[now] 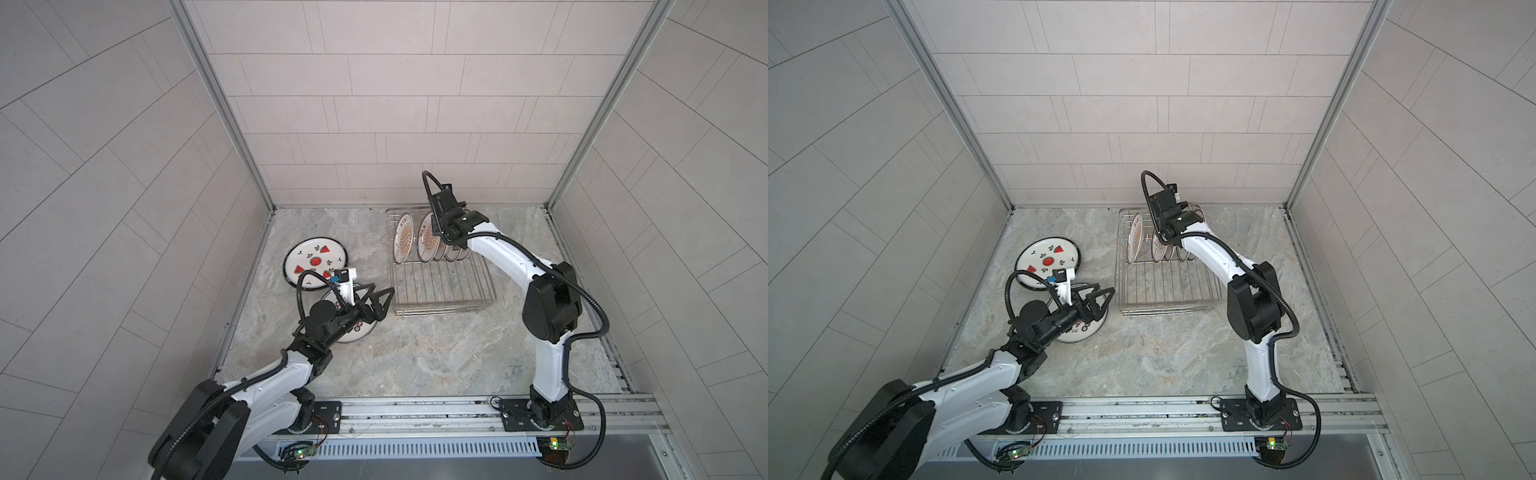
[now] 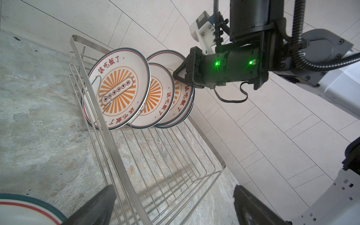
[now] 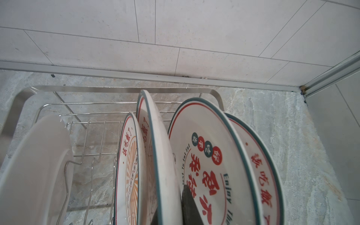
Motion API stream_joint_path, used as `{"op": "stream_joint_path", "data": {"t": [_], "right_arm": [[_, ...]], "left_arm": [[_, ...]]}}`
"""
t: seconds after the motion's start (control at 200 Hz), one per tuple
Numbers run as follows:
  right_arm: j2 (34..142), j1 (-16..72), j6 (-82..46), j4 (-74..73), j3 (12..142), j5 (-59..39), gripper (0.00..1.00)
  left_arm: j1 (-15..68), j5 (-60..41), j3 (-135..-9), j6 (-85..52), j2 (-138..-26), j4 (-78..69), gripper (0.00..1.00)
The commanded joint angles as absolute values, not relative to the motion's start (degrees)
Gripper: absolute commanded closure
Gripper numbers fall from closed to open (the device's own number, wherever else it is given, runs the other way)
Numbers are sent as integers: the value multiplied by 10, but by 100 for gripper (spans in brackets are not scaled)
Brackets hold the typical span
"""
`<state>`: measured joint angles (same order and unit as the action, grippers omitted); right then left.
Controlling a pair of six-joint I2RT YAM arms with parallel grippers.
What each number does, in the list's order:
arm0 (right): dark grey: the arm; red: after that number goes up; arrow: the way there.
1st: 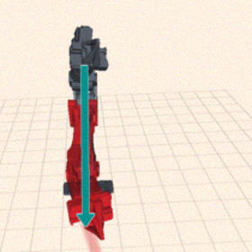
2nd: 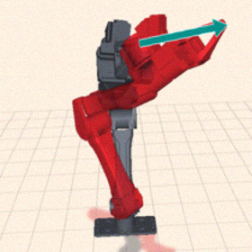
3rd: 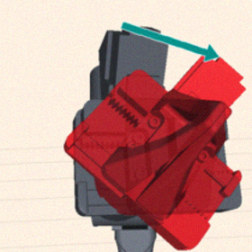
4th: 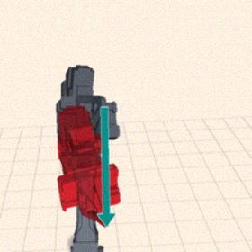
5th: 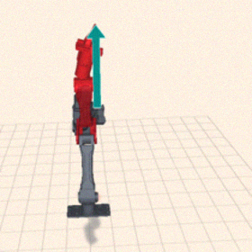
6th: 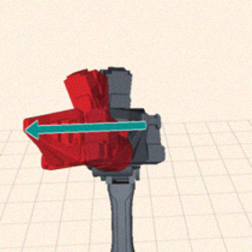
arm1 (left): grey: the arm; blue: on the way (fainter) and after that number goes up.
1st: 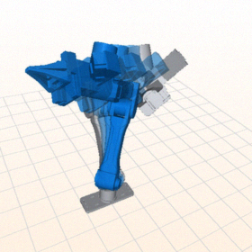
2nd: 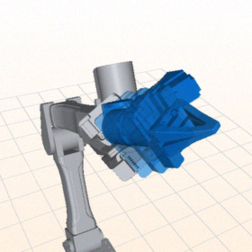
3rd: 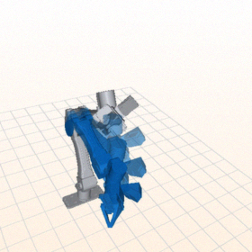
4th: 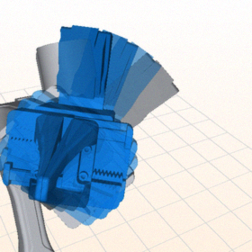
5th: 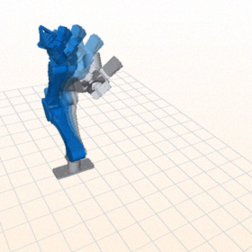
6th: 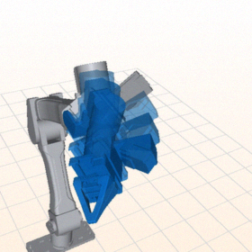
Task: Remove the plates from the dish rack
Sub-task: 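Lift the sunburst plate up out of the rack with the right gripper, then carry the sunburst plate toward the open left gripper with right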
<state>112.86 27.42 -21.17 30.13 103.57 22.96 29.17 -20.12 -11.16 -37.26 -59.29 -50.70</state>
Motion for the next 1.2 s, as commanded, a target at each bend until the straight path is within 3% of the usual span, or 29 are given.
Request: {"op": "stream_joint_path", "data": {"t": [0.0,0.205,0.62,0.906,1.196], "right_arm": [[1076,282,-193,294,1039,297,88],[1032,302,-171,272,1003,366,89],[843,318,-174,197,836,357,90],[644,293,-210,137,663,204,91],[476,235,-300,5,495,-38,90]], "left_arm": [[294,-196,-111,-368,-580,-520,0],[295,-194,-114,-364,-576,-508,0],[298,-190,-115,-357,-581,-509,0],[314,-215,-131,-350,-583,-499,0],[329,-277,-158,-339,-544,-446,0]]}}
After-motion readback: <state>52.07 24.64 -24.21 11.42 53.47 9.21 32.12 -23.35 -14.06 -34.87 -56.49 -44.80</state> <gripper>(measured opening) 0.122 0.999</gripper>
